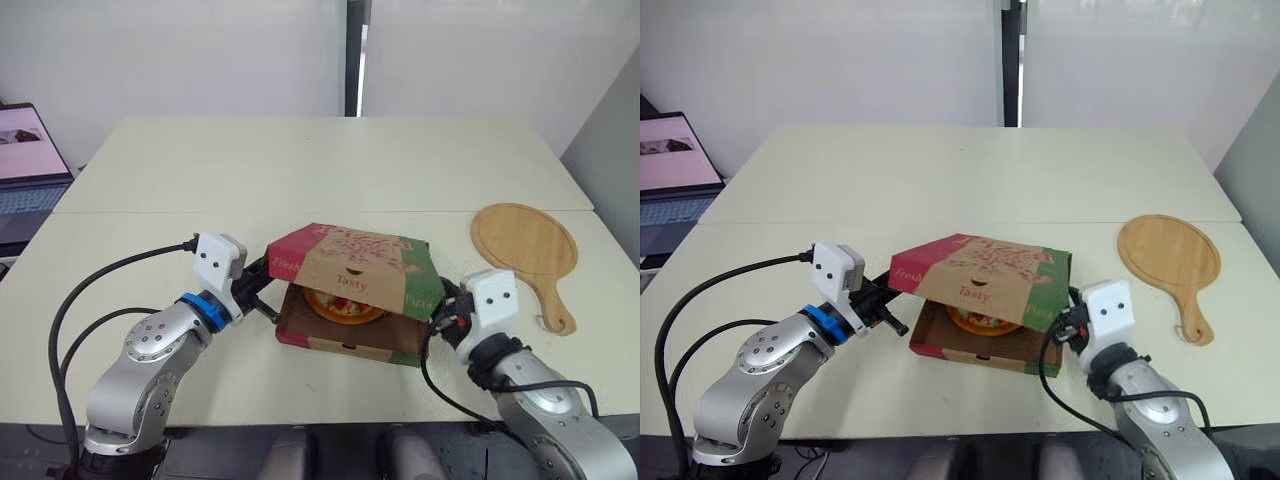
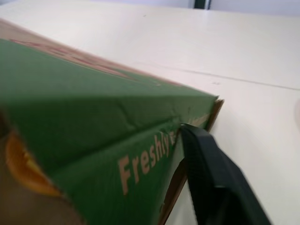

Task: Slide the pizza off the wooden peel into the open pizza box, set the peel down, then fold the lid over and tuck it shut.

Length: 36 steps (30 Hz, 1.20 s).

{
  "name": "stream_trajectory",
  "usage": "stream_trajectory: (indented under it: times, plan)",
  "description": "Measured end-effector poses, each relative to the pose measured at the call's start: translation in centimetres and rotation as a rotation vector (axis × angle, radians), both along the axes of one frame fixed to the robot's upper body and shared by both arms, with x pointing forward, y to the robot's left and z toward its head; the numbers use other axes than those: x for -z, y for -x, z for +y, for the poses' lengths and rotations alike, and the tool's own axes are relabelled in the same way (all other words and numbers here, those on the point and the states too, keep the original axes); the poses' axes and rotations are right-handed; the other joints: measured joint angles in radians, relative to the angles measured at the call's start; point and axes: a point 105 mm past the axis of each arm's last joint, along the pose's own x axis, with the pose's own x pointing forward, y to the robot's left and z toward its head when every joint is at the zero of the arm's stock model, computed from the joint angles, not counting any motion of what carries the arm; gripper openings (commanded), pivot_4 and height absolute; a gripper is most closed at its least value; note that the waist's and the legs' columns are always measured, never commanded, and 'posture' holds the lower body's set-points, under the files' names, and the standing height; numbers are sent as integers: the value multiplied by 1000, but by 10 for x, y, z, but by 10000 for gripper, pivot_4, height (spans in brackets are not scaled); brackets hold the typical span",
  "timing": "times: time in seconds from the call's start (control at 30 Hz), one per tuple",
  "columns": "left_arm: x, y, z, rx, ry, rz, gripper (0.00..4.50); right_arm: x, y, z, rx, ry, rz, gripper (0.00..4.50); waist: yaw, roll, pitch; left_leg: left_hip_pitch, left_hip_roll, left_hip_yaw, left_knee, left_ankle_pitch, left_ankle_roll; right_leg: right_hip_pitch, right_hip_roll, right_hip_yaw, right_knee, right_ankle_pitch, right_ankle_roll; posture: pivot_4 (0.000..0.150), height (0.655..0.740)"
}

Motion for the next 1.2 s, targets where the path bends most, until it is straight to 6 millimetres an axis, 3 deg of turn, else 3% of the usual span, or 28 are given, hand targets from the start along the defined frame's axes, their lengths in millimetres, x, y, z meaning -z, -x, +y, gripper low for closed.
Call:
stream_trajectory:
  times: [0.1, 0.27, 0.4, 0.47, 0.57, 0.7, 0.77, 1.0, 1.2]
  plan:
    - [-3, -1, -1, 3, 1, -11, 0, 6, 8, -4, -75, 16, 45, 33446, 5, 0, 0, 0, 0, 0, 0, 0, 0, 0, 0, 0, 0, 0, 0, 1500, 7281]
    - [-2, -2, -1, 4, 4, -11, 0, 18, 23, -24, -202, 123, 140, 33446, 11, 0, 0, 0, 0, 0, 0, 0, 1, 1, 0, -1, -1, 0, 0, 1500, 7281]
    - [-2, -2, 0, 4, 5, -10, 0, 22, 23, -58, -217, 198, 204, 33446, 17, 0, 0, 0, 0, 0, 1, 0, 1, 2, 0, -1, -1, 0, 0, 1500, 7281]
    - [-1, -2, 1, 5, 4, -9, 0, 13, 13, -78, -167, 213, 180, 29734, 17, 0, 0, 1, 0, 1, 1, 0, 1, 3, 0, 0, -1, 0, 0, 1500, 7281]
    - [0, -2, 2, 9, 4, -10, 0, -33, -20, -95, -98, 163, 10, 20349, 13, 1, 0, 1, 1, 2, 1, 0, 1, 3, 0, 0, -1, 0, 0, 1500, 7281]
    - [2, -3, 2, 12, 4, -9, 0, -73, -36, -78, -161, 82, -107, 6265, 20, 0, 0, 0, 3, 0, 1, 0, 1, 3, 1, -1, -1, 0, -1, 1500, 7281]
    - [2, -3, 2, 17, 4, -8, 0, -83, -39, -70, -198, 50, -122, 222, 21, 0, 0, 0, 2, 0, 1, 0, 1, 3, 1, -2, -1, 0, -1, 1500, 7281]
    - [6, 0, 3, 30, -7, 4, 0, -69, -35, -42, -350, -17, 0, 222, 22, 0, 0, 0, 2, 0, 1, 0, 1, 4, 0, -2, -2, 0, -1, 1500, 7281]
    - [14, 5, 5, 44, -22, 37, 0, -52, -27, -30, -411, -24, 81, 222, 21, 0, 0, 0, 2, 0, 1, 0, 1, 4, 0, -2, -2, 0, -1, 1500, 7281]
